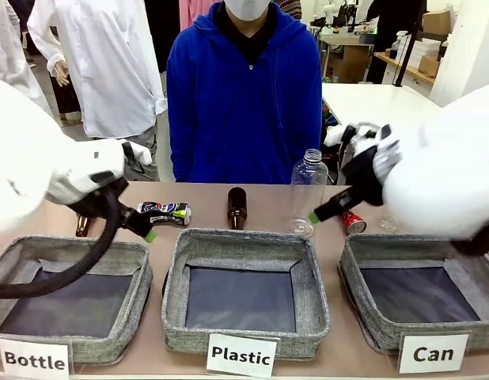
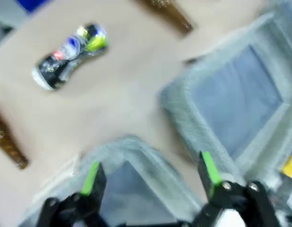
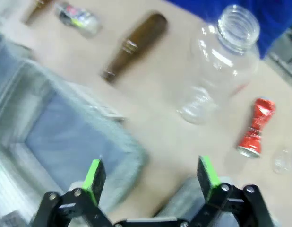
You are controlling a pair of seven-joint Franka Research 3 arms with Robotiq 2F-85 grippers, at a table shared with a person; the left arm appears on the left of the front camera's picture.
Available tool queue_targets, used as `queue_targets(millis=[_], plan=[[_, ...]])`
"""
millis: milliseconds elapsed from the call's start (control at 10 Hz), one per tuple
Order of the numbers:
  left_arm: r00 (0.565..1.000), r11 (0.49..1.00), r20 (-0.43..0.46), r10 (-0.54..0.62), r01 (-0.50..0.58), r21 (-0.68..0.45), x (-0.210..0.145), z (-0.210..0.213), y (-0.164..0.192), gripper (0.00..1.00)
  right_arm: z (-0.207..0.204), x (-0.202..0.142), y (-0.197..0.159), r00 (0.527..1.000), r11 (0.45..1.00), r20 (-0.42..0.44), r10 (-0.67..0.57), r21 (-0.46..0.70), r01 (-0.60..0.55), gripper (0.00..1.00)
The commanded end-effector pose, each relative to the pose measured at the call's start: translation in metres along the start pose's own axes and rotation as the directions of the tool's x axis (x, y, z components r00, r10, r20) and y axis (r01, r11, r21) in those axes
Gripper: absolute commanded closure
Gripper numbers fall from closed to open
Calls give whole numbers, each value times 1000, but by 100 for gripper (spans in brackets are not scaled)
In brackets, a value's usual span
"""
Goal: Sort the can waste into the basket.
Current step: Pick up the can waste from the table and place it in the right Fabric basket.
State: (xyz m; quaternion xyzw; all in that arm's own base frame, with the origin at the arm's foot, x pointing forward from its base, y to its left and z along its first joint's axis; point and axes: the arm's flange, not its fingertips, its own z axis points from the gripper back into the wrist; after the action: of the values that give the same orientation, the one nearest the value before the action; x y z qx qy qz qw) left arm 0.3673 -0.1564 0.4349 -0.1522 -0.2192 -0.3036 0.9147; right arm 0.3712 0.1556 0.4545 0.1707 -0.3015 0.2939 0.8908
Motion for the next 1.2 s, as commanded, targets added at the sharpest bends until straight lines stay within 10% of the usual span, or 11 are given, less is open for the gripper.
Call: queue_targets(millis=[0,300,500,800,900,1000,1100], plan=[[993,979,-20,117,-119,-168,-16,80,22,0,87,-75,-7,990,978,101,-94,196,73,0],[893,754,98,439,-307,-580,-84,176,82,0,124,-183,-19,923,921,261,-284,343,186,0],[660,583,193,726,-444,-680,-157,199,150,0,115,-271,-35,861,875,302,-409,398,276,0],[251,330,222,942,-569,-753,-255,195,198,0,85,-380,-41,642,776,456,-616,493,393,0],[188,293,224,956,-579,-761,-258,186,188,0,73,-396,-46,607,737,433,-666,505,449,0],[183,319,262,948,-582,-748,-238,176,162,0,63,-400,-48,585,703,399,-706,498,508,0],[275,320,185,943,-609,-726,-284,221,231,0,205,-184,-209,638,756,423,-644,479,446,0]])
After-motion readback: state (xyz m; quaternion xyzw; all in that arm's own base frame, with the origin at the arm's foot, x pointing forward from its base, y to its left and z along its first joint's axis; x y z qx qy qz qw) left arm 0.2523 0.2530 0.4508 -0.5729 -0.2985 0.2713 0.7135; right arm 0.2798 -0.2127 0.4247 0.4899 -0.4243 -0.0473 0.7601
